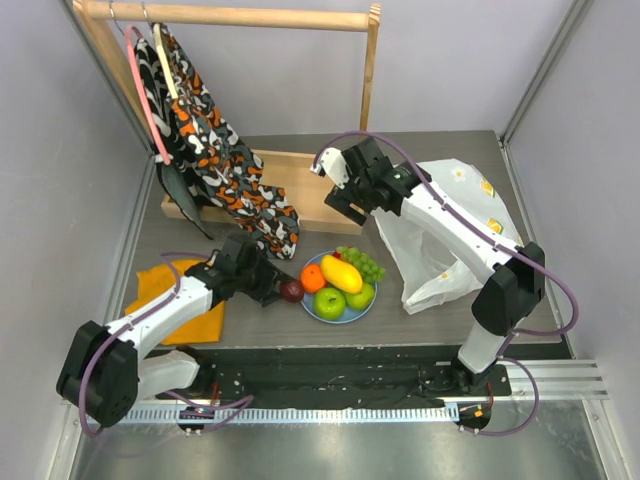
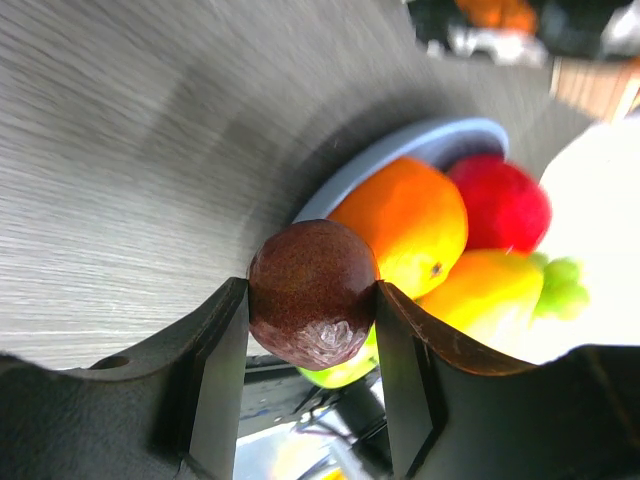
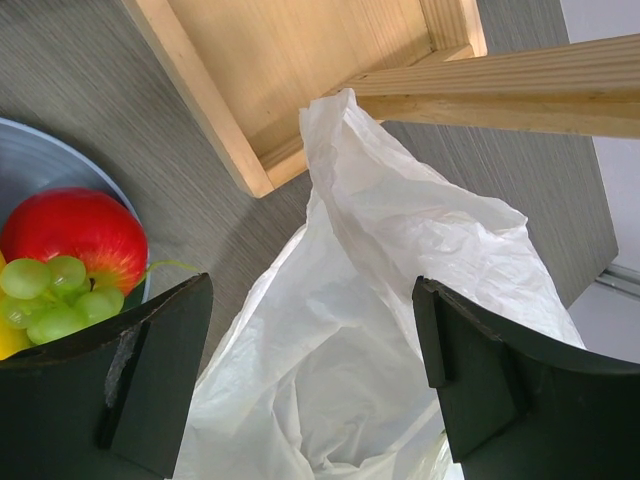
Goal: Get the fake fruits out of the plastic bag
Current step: Place the fake fruit on the plate.
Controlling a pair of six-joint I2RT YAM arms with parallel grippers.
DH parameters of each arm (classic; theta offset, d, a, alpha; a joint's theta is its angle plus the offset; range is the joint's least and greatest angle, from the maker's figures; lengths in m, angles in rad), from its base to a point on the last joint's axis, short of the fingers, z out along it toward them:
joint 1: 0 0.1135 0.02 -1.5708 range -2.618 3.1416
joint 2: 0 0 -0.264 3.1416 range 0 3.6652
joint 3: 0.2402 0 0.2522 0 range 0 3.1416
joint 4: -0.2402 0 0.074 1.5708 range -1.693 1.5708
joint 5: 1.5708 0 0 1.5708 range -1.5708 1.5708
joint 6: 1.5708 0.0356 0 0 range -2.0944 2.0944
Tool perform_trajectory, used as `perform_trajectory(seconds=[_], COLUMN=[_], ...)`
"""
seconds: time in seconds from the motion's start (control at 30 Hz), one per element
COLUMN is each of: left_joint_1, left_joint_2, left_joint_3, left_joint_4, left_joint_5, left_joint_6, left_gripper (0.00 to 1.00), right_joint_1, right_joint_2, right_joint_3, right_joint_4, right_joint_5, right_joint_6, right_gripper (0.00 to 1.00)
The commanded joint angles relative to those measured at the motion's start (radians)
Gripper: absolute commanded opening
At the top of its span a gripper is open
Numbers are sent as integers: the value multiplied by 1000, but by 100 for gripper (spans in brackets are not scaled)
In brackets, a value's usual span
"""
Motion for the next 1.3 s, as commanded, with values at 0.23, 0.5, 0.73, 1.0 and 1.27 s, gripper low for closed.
perform_trajectory(seconds=[0.23, 0.5, 0.73, 1.0, 1.27], left_joint_1=[-96, -107, -108, -110, -107], left_joint_2=[12, 45, 54, 55, 37], left_joint_3=[-23, -28, -15, -3, 34], left_joint_4=[185, 137, 133, 133, 77], left_joint_5=[-28, -46, -46, -45, -65], left_joint_6=[35, 4, 8, 19, 66], left_gripper=[0, 31, 65, 100, 100], right_joint_1=[-20, -34, -37, -43, -43], right_joint_2=[13, 2, 11, 22, 22], right_joint_3=[34, 12, 17, 29, 29], right_joint_4=[35, 35, 36, 35, 35], right_joint_5=[1, -16, -27, -36, -35], right_joint_6=[7, 7, 10, 10, 10], right_gripper=[89, 89, 88, 89, 88])
